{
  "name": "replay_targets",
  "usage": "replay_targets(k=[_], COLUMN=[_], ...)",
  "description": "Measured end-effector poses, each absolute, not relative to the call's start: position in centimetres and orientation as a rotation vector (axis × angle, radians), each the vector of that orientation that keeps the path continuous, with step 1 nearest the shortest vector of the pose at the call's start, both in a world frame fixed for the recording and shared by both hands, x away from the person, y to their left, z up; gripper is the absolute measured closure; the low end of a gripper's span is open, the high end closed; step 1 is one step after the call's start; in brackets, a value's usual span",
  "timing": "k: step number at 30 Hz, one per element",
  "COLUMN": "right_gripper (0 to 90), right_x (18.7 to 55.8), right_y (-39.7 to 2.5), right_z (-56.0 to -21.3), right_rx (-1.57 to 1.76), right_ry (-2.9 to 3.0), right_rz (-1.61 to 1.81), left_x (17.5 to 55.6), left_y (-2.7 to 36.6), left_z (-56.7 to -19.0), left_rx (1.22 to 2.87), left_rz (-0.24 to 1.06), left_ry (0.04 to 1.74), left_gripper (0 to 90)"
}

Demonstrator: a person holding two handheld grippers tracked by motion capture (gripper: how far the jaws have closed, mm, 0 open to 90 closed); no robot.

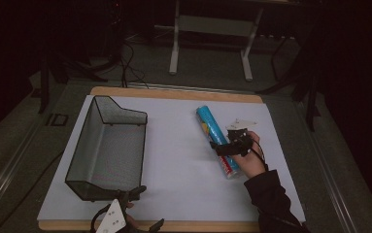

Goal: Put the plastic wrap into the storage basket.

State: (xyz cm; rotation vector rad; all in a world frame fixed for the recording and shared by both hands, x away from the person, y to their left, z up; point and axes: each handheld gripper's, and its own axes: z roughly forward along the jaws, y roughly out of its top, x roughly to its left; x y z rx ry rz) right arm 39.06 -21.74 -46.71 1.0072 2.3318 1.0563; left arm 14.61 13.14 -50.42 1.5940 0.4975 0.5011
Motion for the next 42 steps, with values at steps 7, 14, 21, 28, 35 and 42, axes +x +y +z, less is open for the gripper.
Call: replay_targets(k=[7,14,21,28,35,42], right_gripper=[10.9,11.1,15.3,15.3,19.9,26.5], right_x=[40.7,43.1,45.1,46.8,47.7,48.7], right_y=[-20.8,-19.8,-19.6,-18.9,-17.9,-17.4], right_z=[-46.6,-46.5,-47.4,-48.0,-48.5,-49.7], right_rx=[1.043,1.155,1.293,1.425,1.429,1.526], right_ry=[2.368,2.432,2.51,2.597,2.651,2.695], right_rz=[0.978,0.86,0.743,0.596,0.421,0.237], left_x=[14.6,14.6,14.6,14.5,14.3,14.2], left_y=[13.2,13.1,13.1,13.2,13.3,13.0], left_z=[-50.4,-50.5,-50.5,-50.4,-50.3,-50.4], left_rx=[1.595,1.606,1.613,1.598,1.582,1.601], left_rz=[0.501,0.518,0.545,0.522,0.513,0.541], left_ry=[0.498,0.493,0.488,0.471,0.447,0.411], left_gripper=[0.9,1.0,1.0,0.9,0.9,0.9])
